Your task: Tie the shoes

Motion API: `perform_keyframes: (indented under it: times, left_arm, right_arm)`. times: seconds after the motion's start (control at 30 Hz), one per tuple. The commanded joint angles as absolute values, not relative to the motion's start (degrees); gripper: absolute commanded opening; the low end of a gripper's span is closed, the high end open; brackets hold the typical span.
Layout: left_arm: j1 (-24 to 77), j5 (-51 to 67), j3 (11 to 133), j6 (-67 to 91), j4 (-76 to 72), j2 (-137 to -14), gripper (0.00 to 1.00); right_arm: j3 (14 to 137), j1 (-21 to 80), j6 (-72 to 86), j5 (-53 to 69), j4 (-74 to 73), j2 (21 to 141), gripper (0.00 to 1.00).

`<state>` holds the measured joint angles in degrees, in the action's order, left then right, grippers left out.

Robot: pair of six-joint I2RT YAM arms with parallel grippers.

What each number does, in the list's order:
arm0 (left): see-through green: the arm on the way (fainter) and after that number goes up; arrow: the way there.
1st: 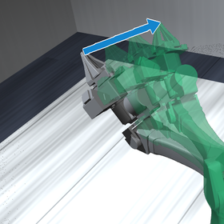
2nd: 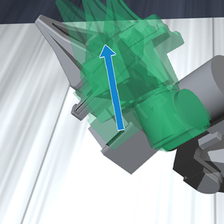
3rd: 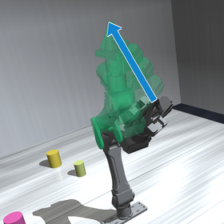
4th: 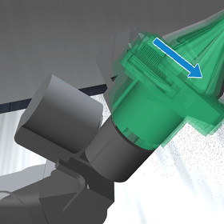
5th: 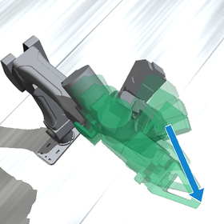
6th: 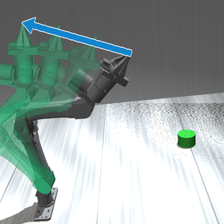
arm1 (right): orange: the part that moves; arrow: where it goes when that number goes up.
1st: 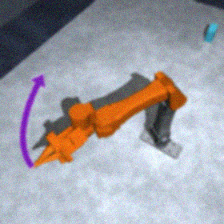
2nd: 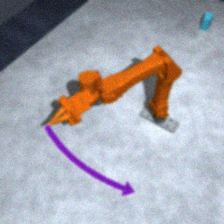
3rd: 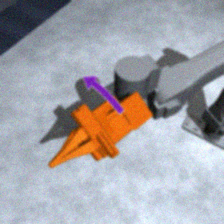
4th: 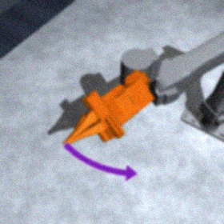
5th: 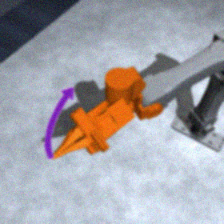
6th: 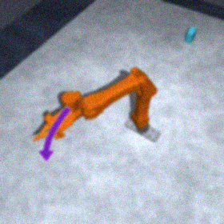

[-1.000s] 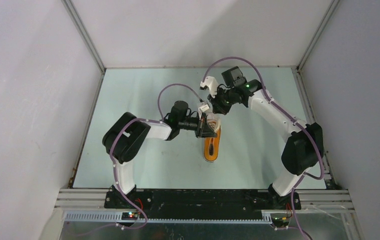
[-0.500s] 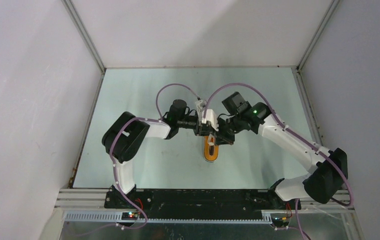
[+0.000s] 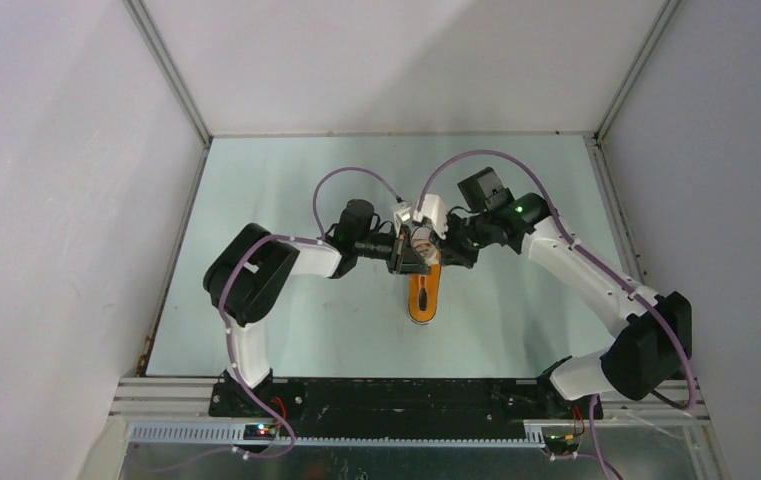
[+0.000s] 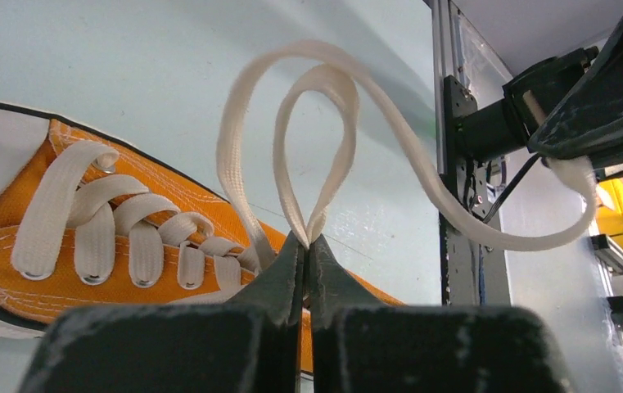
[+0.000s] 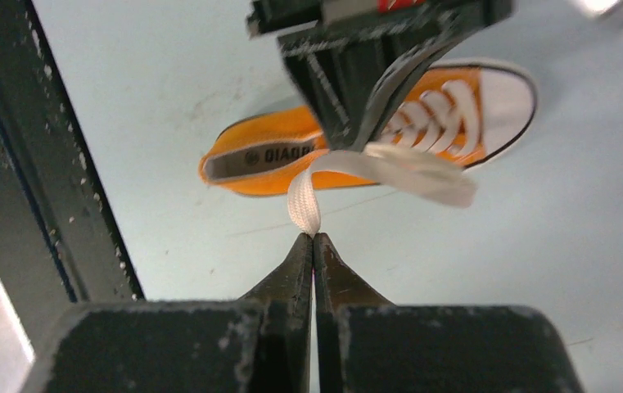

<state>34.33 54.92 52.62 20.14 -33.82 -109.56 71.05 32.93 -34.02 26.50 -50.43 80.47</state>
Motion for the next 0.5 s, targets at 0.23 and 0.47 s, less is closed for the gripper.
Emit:
perform_keyframes:
  times: [0.23,0.47]
  left_arm:
    - [34.7,57.3,53.6,15.3,-29.1,-107.0,0.00]
    - [34.3,57.2,53.9,18.6,-31.1,-108.2,0.00]
  right_arm:
    - [82.7,36.4,-34.2,27.9,-46.1,88.3,0.00]
    - [79.8,41.1,-40.5,29.9,-51.4,85.1,0.00]
